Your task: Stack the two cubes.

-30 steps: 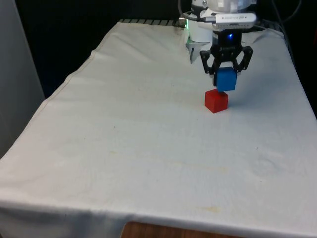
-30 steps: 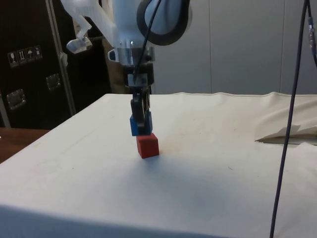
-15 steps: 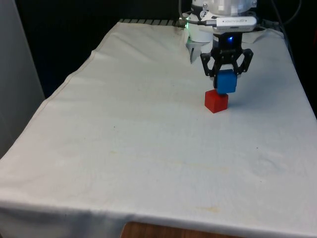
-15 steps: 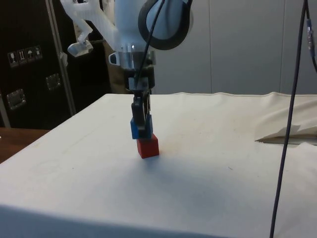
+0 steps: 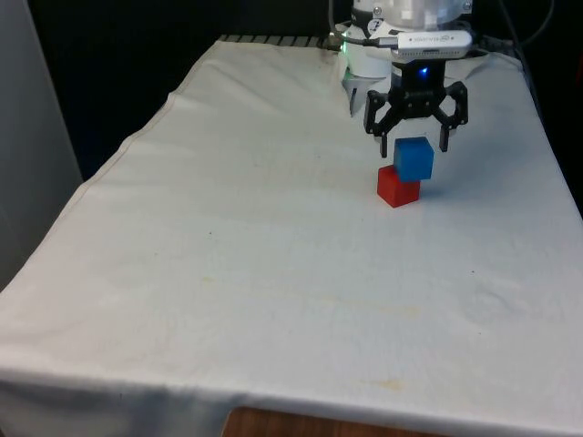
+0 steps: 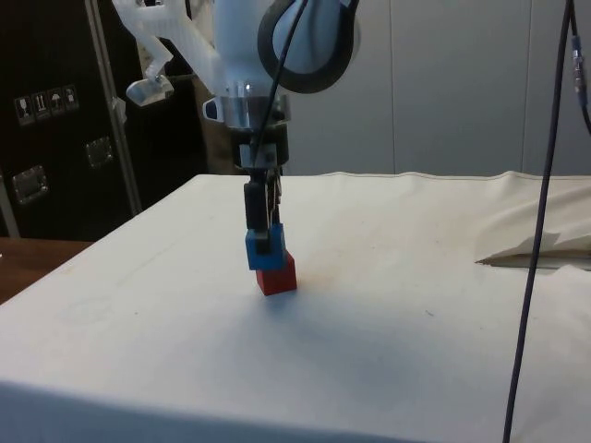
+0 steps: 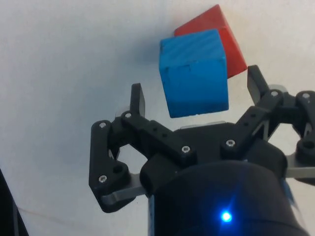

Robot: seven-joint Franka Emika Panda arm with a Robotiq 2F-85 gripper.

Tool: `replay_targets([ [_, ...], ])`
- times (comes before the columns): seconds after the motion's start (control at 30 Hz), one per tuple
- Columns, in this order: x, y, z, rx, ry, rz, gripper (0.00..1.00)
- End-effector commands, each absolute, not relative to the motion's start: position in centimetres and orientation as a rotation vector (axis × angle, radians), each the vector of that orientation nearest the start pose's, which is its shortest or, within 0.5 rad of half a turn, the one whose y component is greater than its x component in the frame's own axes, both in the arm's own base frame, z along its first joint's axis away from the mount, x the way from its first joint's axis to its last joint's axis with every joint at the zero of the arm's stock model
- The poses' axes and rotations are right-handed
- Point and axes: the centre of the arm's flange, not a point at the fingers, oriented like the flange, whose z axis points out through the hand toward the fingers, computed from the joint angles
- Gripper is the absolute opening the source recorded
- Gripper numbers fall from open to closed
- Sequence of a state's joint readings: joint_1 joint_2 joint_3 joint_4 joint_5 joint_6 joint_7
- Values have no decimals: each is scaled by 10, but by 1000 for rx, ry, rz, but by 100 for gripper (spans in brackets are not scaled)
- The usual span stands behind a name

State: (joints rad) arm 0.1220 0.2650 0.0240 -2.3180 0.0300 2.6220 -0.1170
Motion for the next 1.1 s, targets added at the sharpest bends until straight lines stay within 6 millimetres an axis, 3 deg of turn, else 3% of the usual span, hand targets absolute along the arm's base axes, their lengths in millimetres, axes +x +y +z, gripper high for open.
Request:
replay_targets([
  [0.0, 523, 77, 230, -3092, -368, -68, 100],
  [0.23, 523, 77, 231, -3094, -368, -62, 100],
  [0.4, 530, 76, 251, -3097, -351, -51, 100],
  [0.43, 530, 76, 244, -3097, -359, -67, 100],
  [0.67, 536, 75, 274, -3099, -321, -35, 100],
  [1.07, 539, 68, 293, -3107, -242, -22, 100],
])
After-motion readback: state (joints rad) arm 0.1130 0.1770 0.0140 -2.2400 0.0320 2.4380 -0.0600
